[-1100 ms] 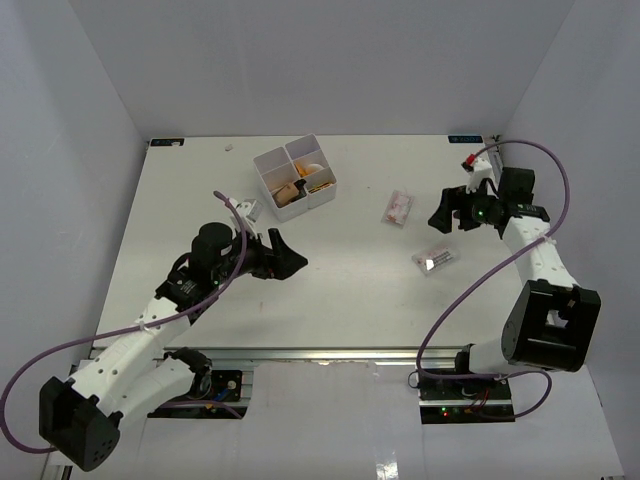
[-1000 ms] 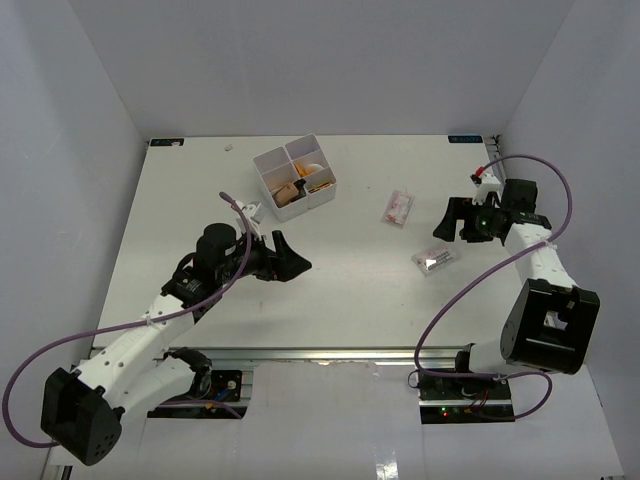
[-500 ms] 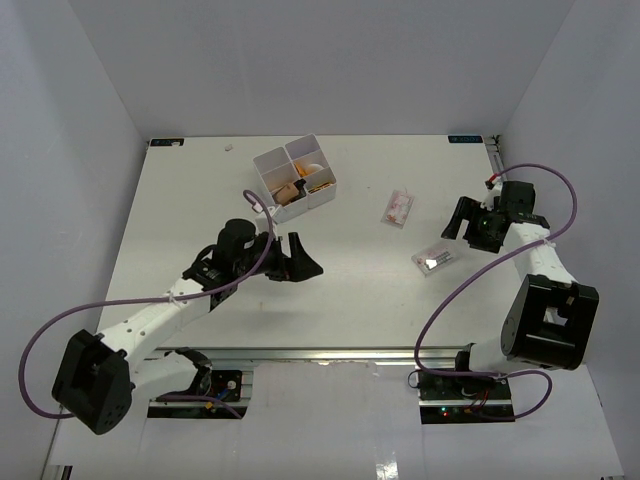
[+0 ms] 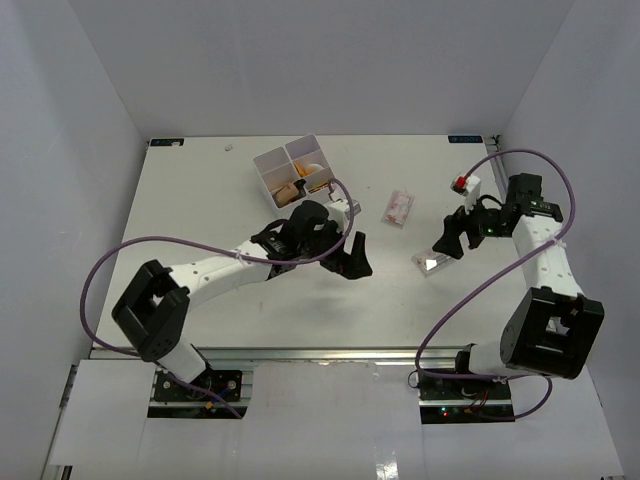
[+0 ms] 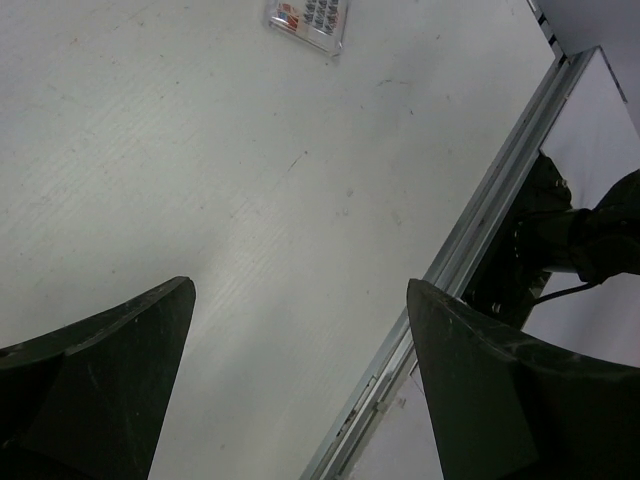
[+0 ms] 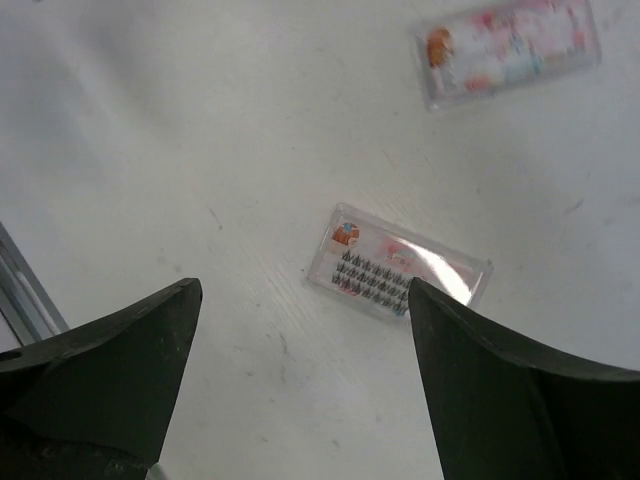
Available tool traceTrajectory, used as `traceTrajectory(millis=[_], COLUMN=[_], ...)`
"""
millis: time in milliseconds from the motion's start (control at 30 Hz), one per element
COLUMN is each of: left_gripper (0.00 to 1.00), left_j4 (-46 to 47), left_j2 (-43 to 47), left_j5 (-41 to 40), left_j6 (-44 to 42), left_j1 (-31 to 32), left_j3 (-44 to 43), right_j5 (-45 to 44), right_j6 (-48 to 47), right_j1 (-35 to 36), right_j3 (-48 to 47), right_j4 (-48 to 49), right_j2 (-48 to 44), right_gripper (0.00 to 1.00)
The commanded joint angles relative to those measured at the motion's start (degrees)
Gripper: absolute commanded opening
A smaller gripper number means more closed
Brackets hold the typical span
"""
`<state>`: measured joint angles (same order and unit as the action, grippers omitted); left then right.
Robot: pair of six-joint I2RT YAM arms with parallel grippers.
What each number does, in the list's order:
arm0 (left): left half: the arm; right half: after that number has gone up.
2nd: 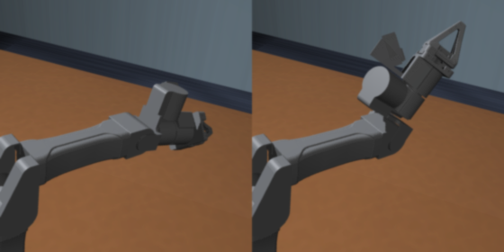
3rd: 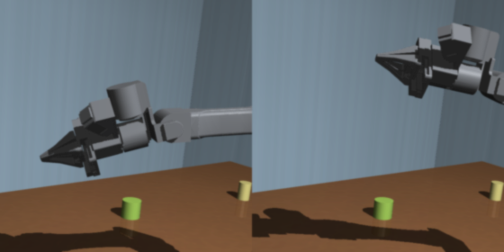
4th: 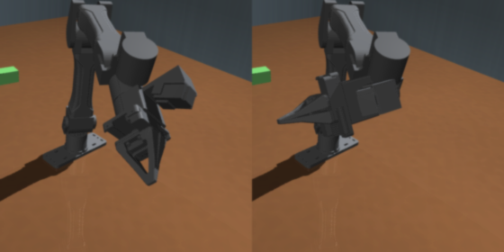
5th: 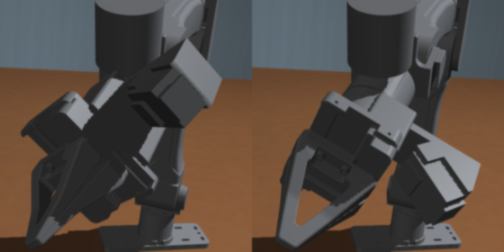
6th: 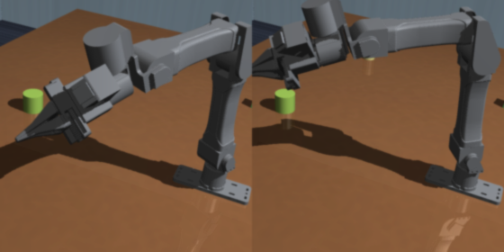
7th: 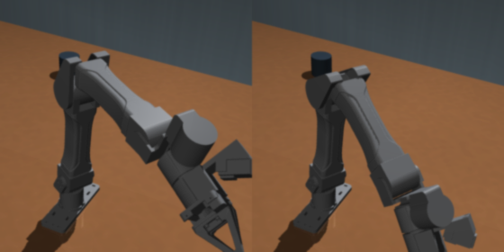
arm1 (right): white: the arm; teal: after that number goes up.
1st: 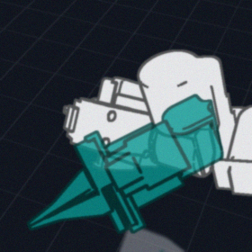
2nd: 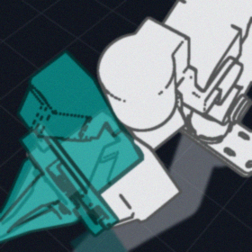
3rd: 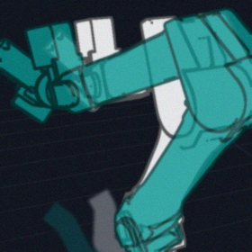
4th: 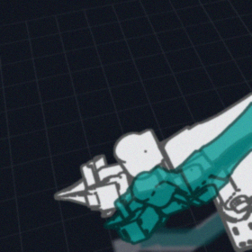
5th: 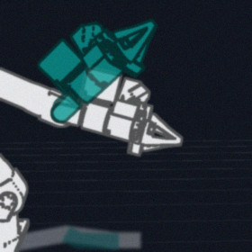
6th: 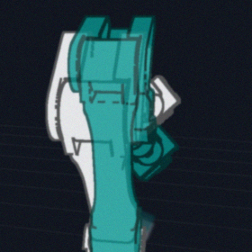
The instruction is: Organize the makeup
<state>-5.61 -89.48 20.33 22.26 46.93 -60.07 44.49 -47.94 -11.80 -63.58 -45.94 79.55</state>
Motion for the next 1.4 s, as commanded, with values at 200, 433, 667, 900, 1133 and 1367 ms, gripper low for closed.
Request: traceTrajectory(millis=[200,433,667,900,1133,1367], left_gripper=[0.98,0.98,0.98,0.98,0.98,0.98], left_j4=[-7.7,-12.4,-13.4,-14.9,-15.8,-15.7], left_j2=[6.5,17.8,29.6,35.8,41.8,43.7], left_j5=[-4.7,-9.0,-12.7,-13.8,-15.3,-15.8], left_j6=[-4.3,-5.6,-4.2,-2.1,0.5,2.2], left_j1=[0.7,0.6,0.6,0.6,0.6,0.5], left_j3=[0.2,5.4,9.7,11.9,14.8,16.7], right_j5=[-3.4,-12.6,-17.2,-20.4,-24.0,-28.6], right_j6=[-77.5,-85.7,-79.0,-74.1,-73.3,-72.1], right_j1=[1.7,3.7,9.9,14.6,14.9,14.9], right_j3=[-0.2,-6.0,-7.0,-10.8,-12.5,-10.2], right_j4=[-26.6,-28.8,-20.0,-15.0,-14.0,-11.1], right_j2=[-4.2,8.9,14.1,19.9,24.7,26.6], right_gripper=[0.90,0.93,0.94,0.90,0.90,0.90])
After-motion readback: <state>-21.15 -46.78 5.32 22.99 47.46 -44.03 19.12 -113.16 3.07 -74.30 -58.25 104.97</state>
